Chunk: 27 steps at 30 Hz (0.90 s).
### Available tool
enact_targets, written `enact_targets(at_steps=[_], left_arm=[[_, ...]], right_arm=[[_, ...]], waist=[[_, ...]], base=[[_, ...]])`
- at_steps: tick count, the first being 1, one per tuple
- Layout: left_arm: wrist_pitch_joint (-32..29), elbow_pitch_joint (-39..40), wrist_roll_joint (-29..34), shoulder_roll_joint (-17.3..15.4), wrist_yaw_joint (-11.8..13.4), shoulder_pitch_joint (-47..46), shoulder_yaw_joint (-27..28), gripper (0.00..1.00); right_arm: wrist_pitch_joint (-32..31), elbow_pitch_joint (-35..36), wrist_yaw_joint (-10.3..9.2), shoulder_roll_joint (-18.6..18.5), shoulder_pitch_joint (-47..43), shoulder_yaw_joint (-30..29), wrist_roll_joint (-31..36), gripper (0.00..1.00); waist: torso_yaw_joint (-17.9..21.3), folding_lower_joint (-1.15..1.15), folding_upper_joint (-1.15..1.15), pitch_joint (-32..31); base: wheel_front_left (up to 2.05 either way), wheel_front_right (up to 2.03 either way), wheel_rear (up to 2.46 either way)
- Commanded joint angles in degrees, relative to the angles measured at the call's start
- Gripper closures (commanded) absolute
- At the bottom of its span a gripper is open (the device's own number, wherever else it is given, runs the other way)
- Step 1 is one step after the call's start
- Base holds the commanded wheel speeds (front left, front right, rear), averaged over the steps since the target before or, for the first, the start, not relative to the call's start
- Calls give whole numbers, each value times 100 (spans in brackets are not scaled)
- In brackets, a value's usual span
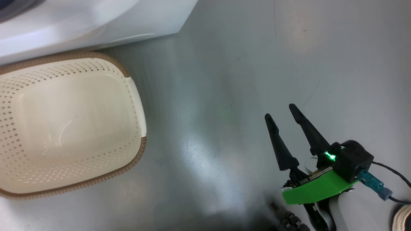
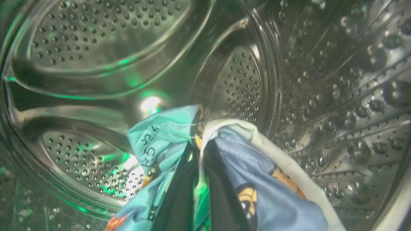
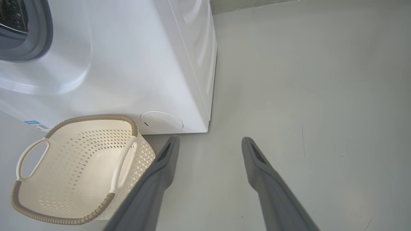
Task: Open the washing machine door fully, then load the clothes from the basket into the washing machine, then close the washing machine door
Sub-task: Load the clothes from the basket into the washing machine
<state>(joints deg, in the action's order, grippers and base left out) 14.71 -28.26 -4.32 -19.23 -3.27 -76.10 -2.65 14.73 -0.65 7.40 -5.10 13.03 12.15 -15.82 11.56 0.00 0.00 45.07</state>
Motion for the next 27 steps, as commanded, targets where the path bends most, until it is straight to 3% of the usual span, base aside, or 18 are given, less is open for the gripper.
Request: enact_targets(at_steps=[1,5,14,15,16,17,27], left_arm=[[28,99,14,-267,30,160,107,100],[28,-252,-89,-183,-33,328,163,100],[-18,-1893,-337,-6,-114,105,174,100],[-51,-2055,-373,10,-115,55,187,77],[-56,-2172,-390,24,-123,1,178,28],[-50,-2259,-386,25,-125,-47,160,0],[-2,-2920,-437,216,-115,-153,35,0]], right_arm=[[27,114,9,17,-61,138,25,0],[27,89,9,15,-68,148,34,0],[27,50,9,-56,-75,152,44,0],[27,46,9,-60,-77,156,47,0],[27,42,9,-64,-78,155,46,0],[27,39,9,-66,-78,152,44,0],[27,4,9,-70,-46,73,43,0]], waist=[[-2,0,0,3],[-26,0,0,-34],[-111,0,0,-154],[-116,0,0,-167],[-123,0,0,-180],[-129,0,0,-194],[-258,0,0,-420]], base=[[0,0,0],[0,0,0],[0,0,0],[0,0,0],[0,0,0],[0,0,0],[0,0,0]])
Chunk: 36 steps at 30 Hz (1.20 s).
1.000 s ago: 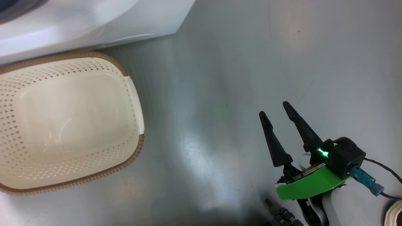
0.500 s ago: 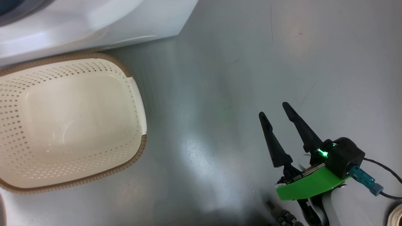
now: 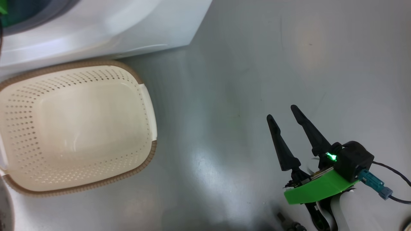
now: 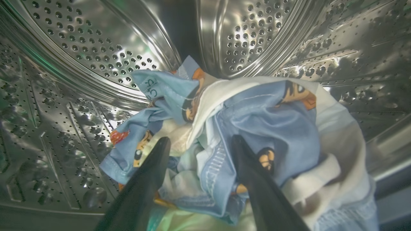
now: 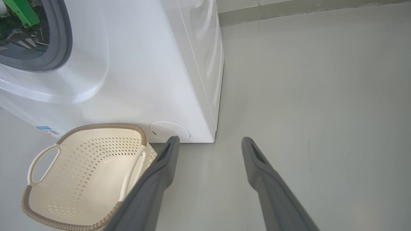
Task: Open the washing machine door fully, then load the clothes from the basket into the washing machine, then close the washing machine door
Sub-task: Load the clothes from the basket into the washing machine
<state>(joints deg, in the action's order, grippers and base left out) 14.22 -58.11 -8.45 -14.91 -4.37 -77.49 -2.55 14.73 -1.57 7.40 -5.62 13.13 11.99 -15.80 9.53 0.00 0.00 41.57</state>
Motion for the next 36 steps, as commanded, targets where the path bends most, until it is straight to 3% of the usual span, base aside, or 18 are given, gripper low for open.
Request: enact_targets(at_steps=[1,15,27,36], left_arm=[[52,32,-36,-194,-7,14,21,0],[76,165,-253,132,34,845,112,0],[77,1472,-413,379,66,2526,433,0],[77,3075,-366,522,110,4138,735,0]], right_arm=[[27,88,9,-17,-52,76,41,0],[27,-22,9,-60,-76,-80,27,0],[27,-76,9,-75,-397,-226,56,0],[27,-71,9,-77,-752,-210,41,0]], waist=[[-74,0,0,-105],[-414,0,0,-789],[-655,0,0,-1811],[-665,0,0,-2528]], base=[[0,0,0],[0,0,0],[0,0,0],[0,0,0]])
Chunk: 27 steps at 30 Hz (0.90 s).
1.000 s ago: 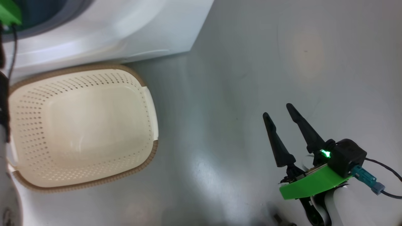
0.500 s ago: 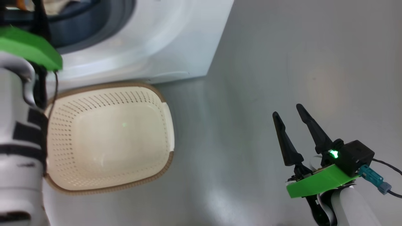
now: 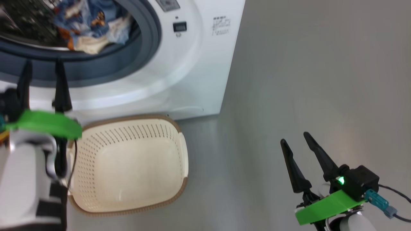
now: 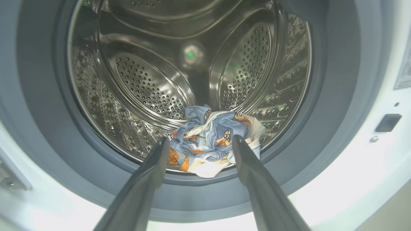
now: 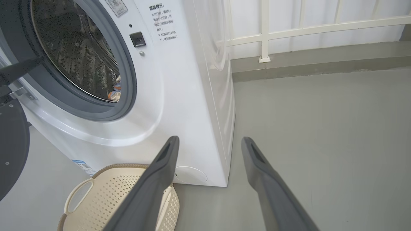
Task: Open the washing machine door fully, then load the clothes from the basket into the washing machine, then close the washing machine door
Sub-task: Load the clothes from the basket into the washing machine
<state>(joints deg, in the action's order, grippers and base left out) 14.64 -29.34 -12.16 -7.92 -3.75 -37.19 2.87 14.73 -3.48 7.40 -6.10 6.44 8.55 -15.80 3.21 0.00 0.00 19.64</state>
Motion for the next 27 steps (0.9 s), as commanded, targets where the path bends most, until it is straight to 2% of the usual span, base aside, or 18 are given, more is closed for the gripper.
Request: enact_targets(at_steps=[1,7,16,27], left_arm=[[36,373,-8,-156,62,283,236,0],[36,1358,47,-118,124,1314,368,0],[36,2436,85,-111,167,2607,471,0],[-25,3171,-24,152,340,3782,440,0]], right_arm=[[27,132,9,-21,-116,124,31,0],[27,191,9,-19,-344,105,23,0],[27,203,9,-54,-548,67,20,0],[27,240,9,-117,-647,62,93,0]], waist=[[-28,0,0,-398],[5,0,0,-718],[54,0,0,-1066],[86,0,0,-1304]], base=[[0,0,0],[0,0,0],[0,0,0],[0,0,0]])
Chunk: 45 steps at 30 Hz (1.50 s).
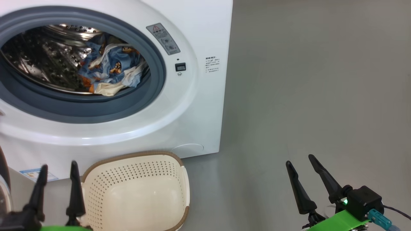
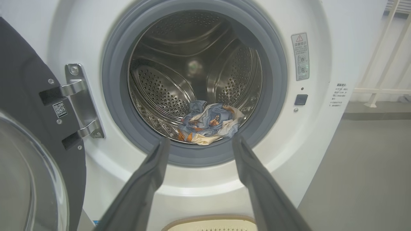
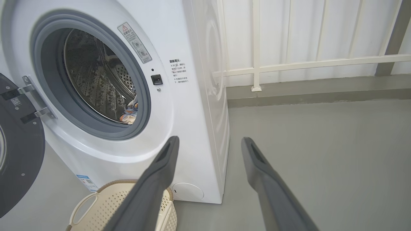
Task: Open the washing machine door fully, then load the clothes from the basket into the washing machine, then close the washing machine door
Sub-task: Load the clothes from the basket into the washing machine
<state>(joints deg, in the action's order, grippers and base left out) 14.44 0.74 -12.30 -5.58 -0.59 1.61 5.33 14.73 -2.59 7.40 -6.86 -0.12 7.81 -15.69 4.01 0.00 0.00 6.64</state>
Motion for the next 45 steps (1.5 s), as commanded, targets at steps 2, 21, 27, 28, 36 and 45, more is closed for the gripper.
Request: enact_targets(at_steps=[2,21,27,28,36,45], left_arm=[[2,220,-27,-46,29,49,165,0],[45,253,111,-21,266,628,235,0],[50,256,108,-12,274,597,231,0],[50,257,108,-11,276,590,232,0],[54,278,128,6,295,546,230,0],[55,270,125,32,311,521,218,0]], right_arm=[[27,154,9,-35,8,121,83,0],[27,188,9,-8,-73,26,248,0],[27,177,9,-4,-56,18,262,0],[27,176,9,-2,-57,16,264,0],[27,156,9,-4,-52,8,245,0],[27,143,9,-9,-39,9,247,0]], waist=[[15,0,0,-25],[19,0,0,-138],[18,0,0,-119],[16,0,0,-113],[-13,0,0,-105],[-66,0,0,-128]], base=[[0,0,0],[0,0,0],[0,0,0],[0,0,0],[0,0,0],[0,0,0]])
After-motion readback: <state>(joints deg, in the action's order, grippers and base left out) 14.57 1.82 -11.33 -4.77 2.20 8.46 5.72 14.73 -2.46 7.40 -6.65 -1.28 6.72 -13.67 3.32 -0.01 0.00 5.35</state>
